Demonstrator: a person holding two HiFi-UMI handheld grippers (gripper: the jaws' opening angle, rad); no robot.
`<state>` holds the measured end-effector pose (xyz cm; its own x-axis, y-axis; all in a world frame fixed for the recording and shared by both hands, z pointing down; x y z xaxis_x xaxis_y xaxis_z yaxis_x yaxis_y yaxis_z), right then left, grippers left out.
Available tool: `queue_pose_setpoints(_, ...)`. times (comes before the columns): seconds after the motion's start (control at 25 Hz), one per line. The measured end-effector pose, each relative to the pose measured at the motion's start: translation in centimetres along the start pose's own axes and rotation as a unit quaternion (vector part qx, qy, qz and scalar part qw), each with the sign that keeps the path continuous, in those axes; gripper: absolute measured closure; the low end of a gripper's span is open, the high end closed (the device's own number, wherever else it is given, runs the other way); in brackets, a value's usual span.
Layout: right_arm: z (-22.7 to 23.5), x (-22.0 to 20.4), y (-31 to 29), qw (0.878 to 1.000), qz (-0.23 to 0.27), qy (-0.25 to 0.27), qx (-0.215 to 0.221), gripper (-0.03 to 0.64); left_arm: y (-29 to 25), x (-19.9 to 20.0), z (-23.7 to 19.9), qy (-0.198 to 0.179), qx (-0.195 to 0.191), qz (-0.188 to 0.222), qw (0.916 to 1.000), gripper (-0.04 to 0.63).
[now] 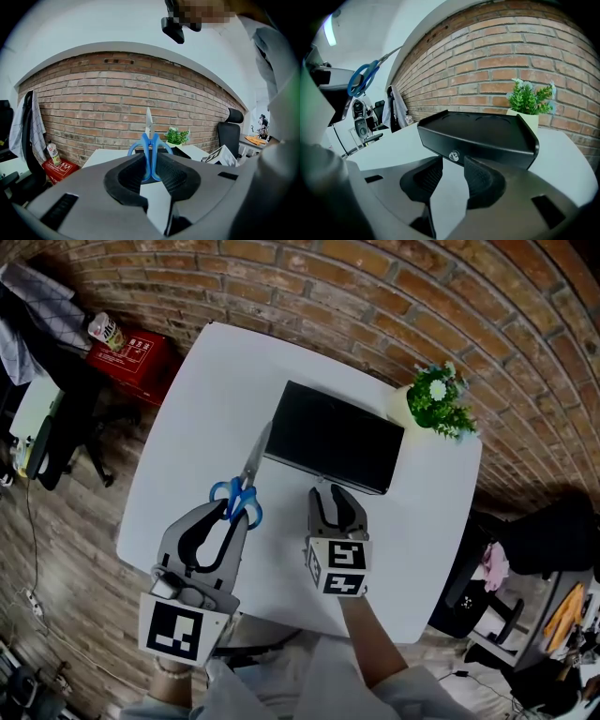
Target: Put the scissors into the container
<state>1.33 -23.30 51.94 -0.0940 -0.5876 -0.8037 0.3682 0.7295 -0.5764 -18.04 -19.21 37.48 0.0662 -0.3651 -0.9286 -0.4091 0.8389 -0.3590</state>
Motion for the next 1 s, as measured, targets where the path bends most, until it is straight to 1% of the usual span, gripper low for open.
queue_pose_setpoints(0.44, -0.1, 0.0, -2.0, 1.0, -0.015, -0.01, -0.023, 0.494, -0.8, -0.7, -0.8, 0.005, -0.002, -0.008, 1.0, 0.499)
queue_pose_setpoints(0.48, -0.1, 0.0, -2.0, 0.999, -0.018, -0.01, -0.027, 0.494, -0.8, -0.7, -0.8, 0.005, -0.002, -0.008, 1.0, 0.5)
queue_pose_setpoints(0.56, -0.1, 0.0, -2.0, 0.999, -0.022, -0.001, -0.035, 0.529, -0.8, -0.8, -0.7, 0.005, -0.002, -0.007, 1.0, 0.499)
queue_pose_setpoints(1.0, 0.1, -0.1, -1.7, 0.999, -0.024, 0.009, -0.045, 0.531, -0.5, -0.6, -0.4, 0.003, -0.001, -0.004, 1.0, 0.499)
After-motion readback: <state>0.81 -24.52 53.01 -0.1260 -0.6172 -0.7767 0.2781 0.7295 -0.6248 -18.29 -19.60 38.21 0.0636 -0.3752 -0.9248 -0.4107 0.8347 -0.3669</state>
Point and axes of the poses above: the fingertips, and each gripper's own axes: y backward along the fingers, z to its right, x out of its top, the point moved 8 cm from there along y, backward along the fingers, and after that the axes turned 4 degrees about x, right-handed, at the moved point
